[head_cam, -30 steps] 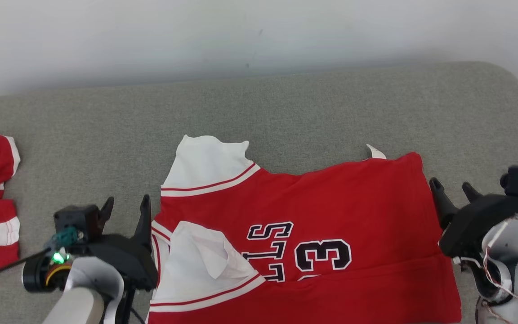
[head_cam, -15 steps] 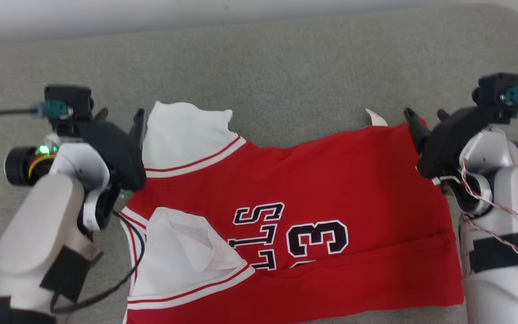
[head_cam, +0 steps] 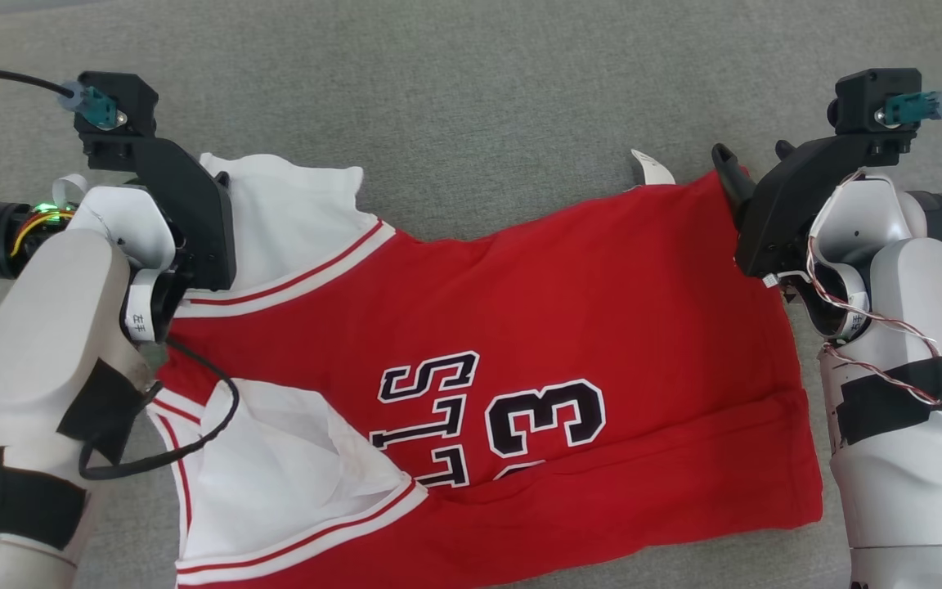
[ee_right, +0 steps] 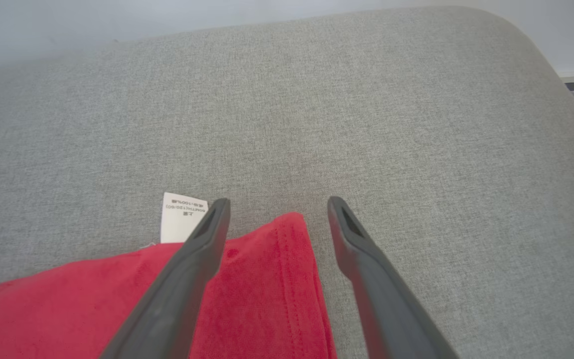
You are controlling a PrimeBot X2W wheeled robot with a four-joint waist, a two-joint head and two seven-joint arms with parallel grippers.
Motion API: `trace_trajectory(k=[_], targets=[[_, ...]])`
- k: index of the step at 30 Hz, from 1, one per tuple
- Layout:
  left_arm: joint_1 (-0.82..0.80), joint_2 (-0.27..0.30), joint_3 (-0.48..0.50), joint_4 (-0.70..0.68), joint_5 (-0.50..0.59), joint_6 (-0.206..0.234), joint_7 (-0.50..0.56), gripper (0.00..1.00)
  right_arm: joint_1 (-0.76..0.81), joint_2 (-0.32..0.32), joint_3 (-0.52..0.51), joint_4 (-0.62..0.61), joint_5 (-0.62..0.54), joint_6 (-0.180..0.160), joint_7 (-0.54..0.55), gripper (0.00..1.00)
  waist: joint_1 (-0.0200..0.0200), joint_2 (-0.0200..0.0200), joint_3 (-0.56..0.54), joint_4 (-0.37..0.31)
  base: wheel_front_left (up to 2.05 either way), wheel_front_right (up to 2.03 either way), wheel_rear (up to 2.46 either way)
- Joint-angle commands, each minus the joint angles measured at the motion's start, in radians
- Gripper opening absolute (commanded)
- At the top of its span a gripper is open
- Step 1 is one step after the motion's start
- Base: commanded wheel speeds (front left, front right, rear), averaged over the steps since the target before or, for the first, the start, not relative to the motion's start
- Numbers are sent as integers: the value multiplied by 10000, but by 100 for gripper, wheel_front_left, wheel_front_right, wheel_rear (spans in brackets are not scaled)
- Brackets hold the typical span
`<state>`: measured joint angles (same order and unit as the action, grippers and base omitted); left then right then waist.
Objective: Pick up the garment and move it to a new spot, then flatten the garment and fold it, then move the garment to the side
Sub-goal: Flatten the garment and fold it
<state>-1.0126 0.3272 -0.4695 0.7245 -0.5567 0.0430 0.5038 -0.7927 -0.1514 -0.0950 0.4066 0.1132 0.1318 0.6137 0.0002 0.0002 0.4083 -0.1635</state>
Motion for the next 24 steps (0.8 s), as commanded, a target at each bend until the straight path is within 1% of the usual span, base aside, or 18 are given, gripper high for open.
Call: trace_trajectory(k=[1,4,7,8,9,10,11,12,16,24], targets=[[-212,82,-48,143,87,3,45,100,-98,-74,41,65,26,-24,-96,100,-2,-2,102,-135,0,0,0],[-366,184,-215,365,304,25,-57,100,-144,-130,111,145,112,-24,-184,100,-2,-2,175,-225,0,0,0],[-463,230,-360,626,385,-66,188,100,-190,-153,184,152,201,-24,-231,100,-2,-2,246,-313,0,0,0],[-498,250,-411,715,395,-79,317,70,-207,-160,209,137,233,-24,-225,100,-2,-2,276,-344,0,0,0],[-478,232,-466,791,391,-135,457,49,-216,-176,214,117,251,-24,-223,100,-2,-2,287,-360,0,0,0],[-481,216,-496,835,356,-148,562,40,-224,-200,197,96,225,-24,-214,100,-2,-2,302,-371,0,0,0],[-504,222,-523,861,342,-175,657,33,-231,-224,170,79,176,-24,-202,100,-2,-2,319,-384,0,0,0],[-524,241,-568,899,346,-225,779,0,-236,-225,153,82,122,-24,-176,100,-2,-2,327,-394,0,0,0],[-607,315,-608,888,228,-304,1130,0,-301,-302,120,56,-113,-24,25,100,-2,-2,400,-415,0,0,0],[-704,456,-633,665,171,-328,1231,0,-570,-531,145,283,-514,-25,645,100,-2,-2,533,-297,0,0,0]])
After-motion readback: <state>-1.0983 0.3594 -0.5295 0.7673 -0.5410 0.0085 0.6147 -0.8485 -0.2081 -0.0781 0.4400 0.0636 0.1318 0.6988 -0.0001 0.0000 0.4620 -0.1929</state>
